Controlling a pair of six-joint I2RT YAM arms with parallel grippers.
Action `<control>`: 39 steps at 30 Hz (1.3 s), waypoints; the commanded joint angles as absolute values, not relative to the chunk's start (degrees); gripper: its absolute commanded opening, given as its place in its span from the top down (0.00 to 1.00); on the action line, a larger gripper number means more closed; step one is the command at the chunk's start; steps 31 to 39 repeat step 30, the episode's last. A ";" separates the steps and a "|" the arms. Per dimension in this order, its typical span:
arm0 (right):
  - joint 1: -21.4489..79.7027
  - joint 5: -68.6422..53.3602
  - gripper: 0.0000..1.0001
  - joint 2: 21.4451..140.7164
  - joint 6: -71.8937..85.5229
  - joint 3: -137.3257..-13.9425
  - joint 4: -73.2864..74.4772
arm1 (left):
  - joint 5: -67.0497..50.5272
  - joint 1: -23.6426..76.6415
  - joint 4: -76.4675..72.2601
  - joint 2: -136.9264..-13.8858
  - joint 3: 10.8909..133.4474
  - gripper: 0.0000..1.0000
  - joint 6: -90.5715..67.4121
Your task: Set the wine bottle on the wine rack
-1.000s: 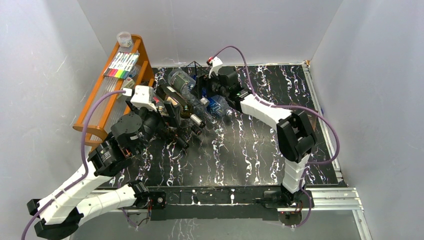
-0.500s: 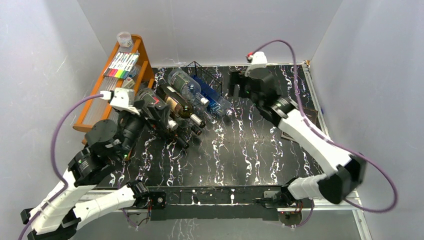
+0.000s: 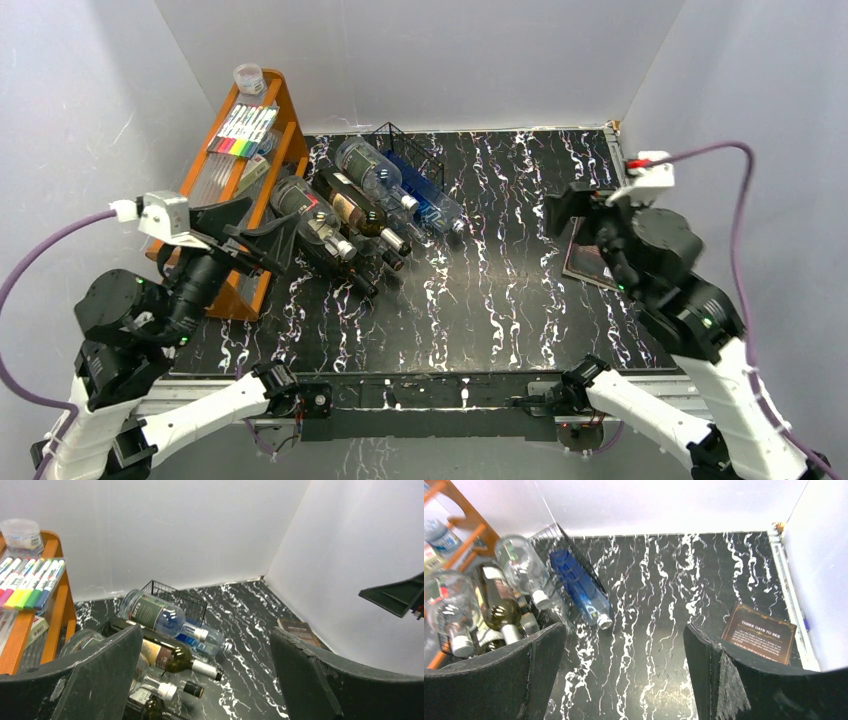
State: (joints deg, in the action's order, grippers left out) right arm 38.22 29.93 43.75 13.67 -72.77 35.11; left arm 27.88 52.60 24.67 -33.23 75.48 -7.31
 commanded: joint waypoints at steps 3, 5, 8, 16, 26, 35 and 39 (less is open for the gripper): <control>38.09 31.37 0.02 37.38 12.13 -78.84 36.10 | 24.52 52.39 26.79 -31.81 80.07 0.02 -8.25; 38.12 30.89 0.02 36.43 12.01 -79.70 36.04 | 24.35 52.43 26.72 -31.37 80.45 0.02 -8.35; 38.13 29.68 0.02 35.81 12.02 -80.47 36.12 | 24.46 52.39 26.72 -30.95 80.67 0.02 -8.42; 38.13 27.79 0.02 34.60 13.02 -80.65 35.72 | 27.34 52.40 26.02 -31.00 81.66 0.02 -10.98; 38.08 27.51 0.02 34.03 13.34 -79.64 35.21 | 21.62 52.39 24.94 -31.94 80.99 0.02 -9.05; 38.08 27.25 0.02 33.93 13.35 -79.55 35.07 | 22.77 52.46 24.85 -31.98 81.22 0.02 -8.83; 38.08 27.25 0.02 33.93 13.35 -79.55 35.07 | 22.77 52.46 24.85 -31.98 81.22 0.02 -8.83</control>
